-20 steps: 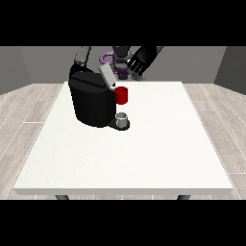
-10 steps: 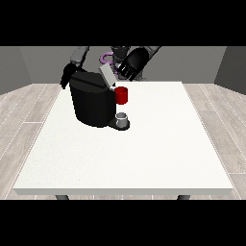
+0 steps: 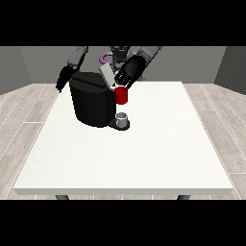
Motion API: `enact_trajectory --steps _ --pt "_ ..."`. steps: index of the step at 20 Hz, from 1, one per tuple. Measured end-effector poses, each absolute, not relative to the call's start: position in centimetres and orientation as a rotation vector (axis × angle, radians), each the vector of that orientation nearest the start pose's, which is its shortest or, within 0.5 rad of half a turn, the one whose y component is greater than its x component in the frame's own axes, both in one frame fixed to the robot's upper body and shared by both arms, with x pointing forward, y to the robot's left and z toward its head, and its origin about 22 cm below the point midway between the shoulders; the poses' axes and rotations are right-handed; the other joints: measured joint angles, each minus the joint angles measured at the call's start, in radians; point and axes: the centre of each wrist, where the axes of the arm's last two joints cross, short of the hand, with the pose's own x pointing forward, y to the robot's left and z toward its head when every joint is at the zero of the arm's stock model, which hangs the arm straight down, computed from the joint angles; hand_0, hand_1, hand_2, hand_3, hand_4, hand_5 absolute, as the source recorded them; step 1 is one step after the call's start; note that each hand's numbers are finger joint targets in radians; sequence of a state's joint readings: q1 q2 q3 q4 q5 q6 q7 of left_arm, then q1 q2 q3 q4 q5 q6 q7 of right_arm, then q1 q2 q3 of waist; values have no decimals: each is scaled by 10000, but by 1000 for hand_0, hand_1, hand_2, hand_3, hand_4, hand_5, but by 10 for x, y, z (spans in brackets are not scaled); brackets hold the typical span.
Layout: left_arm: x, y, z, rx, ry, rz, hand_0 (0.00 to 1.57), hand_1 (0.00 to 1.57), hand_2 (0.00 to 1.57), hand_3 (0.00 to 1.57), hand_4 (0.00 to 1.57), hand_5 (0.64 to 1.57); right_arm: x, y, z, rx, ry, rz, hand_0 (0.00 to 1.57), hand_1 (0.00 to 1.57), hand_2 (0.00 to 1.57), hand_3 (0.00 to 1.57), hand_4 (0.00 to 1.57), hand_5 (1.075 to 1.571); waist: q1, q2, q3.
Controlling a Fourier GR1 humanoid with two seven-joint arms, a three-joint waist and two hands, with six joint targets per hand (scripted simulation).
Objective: Insert the coffee pod into the coffee machine and close the lid
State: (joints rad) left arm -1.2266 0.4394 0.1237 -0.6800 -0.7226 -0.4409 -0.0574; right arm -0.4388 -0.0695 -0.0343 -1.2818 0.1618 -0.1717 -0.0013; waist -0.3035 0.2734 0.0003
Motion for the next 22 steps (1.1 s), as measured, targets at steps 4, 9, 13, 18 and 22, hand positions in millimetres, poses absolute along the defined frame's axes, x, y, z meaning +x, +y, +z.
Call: enact_trajectory --steps 4,9,13,18,22 --pt "461 241 264 6019 -15283 -11130 1211 1211 1252 1220 432 1571 343 -201 54 -2391 -16994 1397 0 0 0 0 161 1571 26 34 -1" --pt "462 242 261 5996 -15361 -11227 1196 1196 1252 1201 418 1571 346 -205 59 -2429 -17004 1267 0 0 0 0 33 1571 66 128 -2" --pt "463 242 269 6142 -15498 -11179 1204 1204 1255 1198 411 1571 347 -200 62 -2394 -17123 1302 0 0 0 0 169 1571 13 284 -1" --pt "462 245 277 6432 -15715 -11100 1205 1205 1249 1198 368 1571 347 -205 63 -2419 -17142 1306 0 0 0 0 0 1571 -81 346 -2" --pt "462 242 284 6638 -15879 -11121 1198 1198 1224 1168 355 1571 351 -208 67 -2389 -17227 1230 0 0 0 0 0 1571 -75 465 -3"
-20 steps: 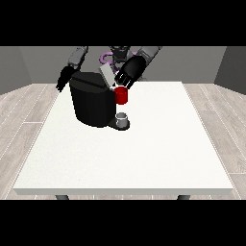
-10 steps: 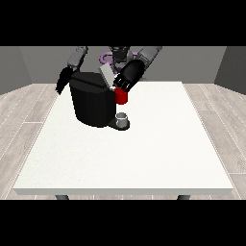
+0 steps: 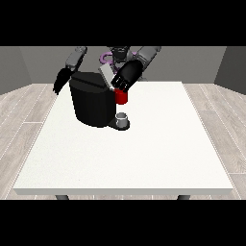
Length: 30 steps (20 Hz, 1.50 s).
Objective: Insert the coffee pod into the coffee machine and close the lid
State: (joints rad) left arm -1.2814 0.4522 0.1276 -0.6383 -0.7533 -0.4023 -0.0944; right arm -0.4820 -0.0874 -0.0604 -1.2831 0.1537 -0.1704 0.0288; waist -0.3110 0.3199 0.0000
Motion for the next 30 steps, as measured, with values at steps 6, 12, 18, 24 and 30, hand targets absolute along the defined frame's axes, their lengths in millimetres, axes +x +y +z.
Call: enact_trajectory --steps 6,12,18,24,30 --pt "462 234 288 6989 -16191 -11224 1225 1225 1244 1157 0 1571 351 -207 57 -2574 -17133 1127 0 0 0 0 141 1571 158 -1 0" --pt "462 237 279 7851 -15934 -11787 1162 1162 1190 1068 0 1571 352 -204 65 -2552 -17257 1153 0 0 0 0 145 1571 69 76 4" --pt "461 248 276 8244 -16143 -11904 1117 1117 1136 985 0 1571 349 -212 65 -2577 -17422 1185 0 0 0 0 0 1571 -26 184 29" --pt "460 257 284 8275 -16731 -11486 1247 1247 1211 957 0 1571 350 -205 73 -2528 -17453 1182 0 0 0 0 0 1571 -147 415 23" --pt "458 257 298 8542 -17323 -11347 1232 1232 1211 967 0 1571 351 -202 73 -2488 -17743 1243 0 0 0 0 0 1571 -207 661 24"
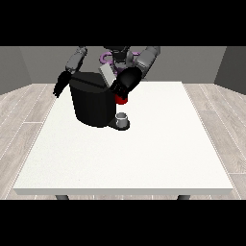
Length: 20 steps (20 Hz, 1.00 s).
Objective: Insert the coffee pod into the coffee machine and close the lid
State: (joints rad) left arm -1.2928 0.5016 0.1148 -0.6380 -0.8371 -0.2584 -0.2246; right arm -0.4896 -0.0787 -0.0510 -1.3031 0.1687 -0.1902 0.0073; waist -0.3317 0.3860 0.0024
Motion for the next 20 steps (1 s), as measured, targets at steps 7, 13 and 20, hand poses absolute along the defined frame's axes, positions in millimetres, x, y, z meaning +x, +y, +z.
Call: enact_trajectory --steps 7,13,20 --pt "456 267 308 9046 -17532 -11694 999 999 1023 718 0 1571 351 -199 76 -2641 -17760 1423 0 0 0 0 218 1571 -108 132 -5" --pt "455 265 311 9682 -17581 -12060 0 0 668 537 0 1571 354 -199 78 -2842 -17679 1352 0 0 0 0 160 1571 21 140 -6" --pt "457 267 299 9975 -17460 -11971 0 0 525 452 0 1571 352 -205 73 -2963 -17439 1340 0 0 0 0 149 1571 108 -75 -1"
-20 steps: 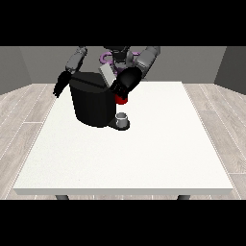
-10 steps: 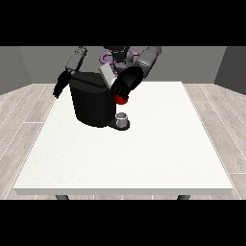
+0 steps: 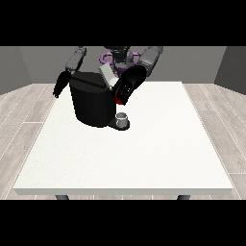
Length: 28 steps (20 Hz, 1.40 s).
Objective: Insert the coffee pod into the coffee machine and close the lid
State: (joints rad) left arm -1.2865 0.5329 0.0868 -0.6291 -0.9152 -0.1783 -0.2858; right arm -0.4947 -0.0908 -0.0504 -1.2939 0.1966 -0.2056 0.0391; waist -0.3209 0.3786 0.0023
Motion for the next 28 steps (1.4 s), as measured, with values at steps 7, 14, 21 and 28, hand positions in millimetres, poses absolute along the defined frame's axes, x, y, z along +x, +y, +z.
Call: enact_trajectory --steps 7,14,21,28 --pt "459 264 292 9728 -17130 -12004 0 0 0 151 0 1571 352 -210 64 -3029 -17070 1145 0 0 0 0 153 1571 207 -288 -6" --pt "462 242 231 7931 -16314 -12536 0 0 177 0 0 1571 338 -243 15 -3356 -15518 252 0 0 0 0 0 1571 1366 -1692 -16" --pt "453 222 145 3774 -17215 -9700 0 0 0 0 467 1571 308 -268 -28 -3720 -14143 -116 0 0 0 0 0 1571 2427 -3239 -35" --pt "410 223 20 -220 -16148 -5339 0 0 0 0 421 1571 265 -284 -67 -4196 -12835 -573 0 0 0 0 0 1571 3553 -5123 -37"
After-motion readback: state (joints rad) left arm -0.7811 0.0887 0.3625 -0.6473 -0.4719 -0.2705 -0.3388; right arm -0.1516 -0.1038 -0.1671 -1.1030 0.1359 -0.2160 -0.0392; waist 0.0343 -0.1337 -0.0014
